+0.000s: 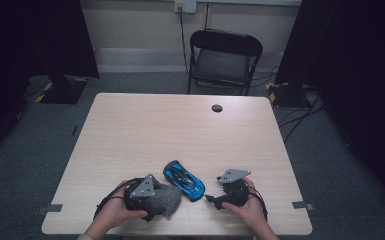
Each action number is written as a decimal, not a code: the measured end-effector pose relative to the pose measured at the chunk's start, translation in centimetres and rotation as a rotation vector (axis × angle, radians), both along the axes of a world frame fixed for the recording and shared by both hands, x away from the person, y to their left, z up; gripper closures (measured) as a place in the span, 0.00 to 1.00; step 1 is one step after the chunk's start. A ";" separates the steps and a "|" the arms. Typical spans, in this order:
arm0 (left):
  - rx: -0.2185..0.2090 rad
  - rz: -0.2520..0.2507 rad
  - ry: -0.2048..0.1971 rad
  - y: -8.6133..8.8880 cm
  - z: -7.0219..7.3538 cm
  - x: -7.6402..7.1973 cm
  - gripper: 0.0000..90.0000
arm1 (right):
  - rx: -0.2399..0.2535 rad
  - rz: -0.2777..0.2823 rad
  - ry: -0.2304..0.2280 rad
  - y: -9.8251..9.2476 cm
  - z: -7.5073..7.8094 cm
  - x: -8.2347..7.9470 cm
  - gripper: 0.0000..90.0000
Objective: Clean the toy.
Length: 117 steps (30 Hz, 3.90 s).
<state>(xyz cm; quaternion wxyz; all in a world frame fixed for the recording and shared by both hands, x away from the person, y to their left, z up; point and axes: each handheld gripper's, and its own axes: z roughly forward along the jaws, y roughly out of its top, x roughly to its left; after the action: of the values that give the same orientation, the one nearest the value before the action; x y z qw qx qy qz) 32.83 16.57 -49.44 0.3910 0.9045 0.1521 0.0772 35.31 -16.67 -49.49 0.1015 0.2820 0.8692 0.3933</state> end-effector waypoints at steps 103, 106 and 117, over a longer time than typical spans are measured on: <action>0.000 0.309 0.014 1.3 1.2 3.2 0.74 | 0.047 -0.022 0.118 8.9 1.7 3.9 0.43; 0.003 0.316 0.011 1.6 1.3 3.3 0.74 | 0.047 -0.022 0.117 8.8 1.7 3.9 0.43; -0.001 0.363 0.013 2.4 1.4 3.5 0.74 | 0.059 -0.025 0.117 8.8 1.6 3.8 0.43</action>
<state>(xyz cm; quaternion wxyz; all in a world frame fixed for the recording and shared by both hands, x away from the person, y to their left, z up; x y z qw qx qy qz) 36.35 18.98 -48.01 0.3703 0.8624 0.3153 0.1405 39.15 -7.90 -47.88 0.0469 0.3181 0.8582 0.4002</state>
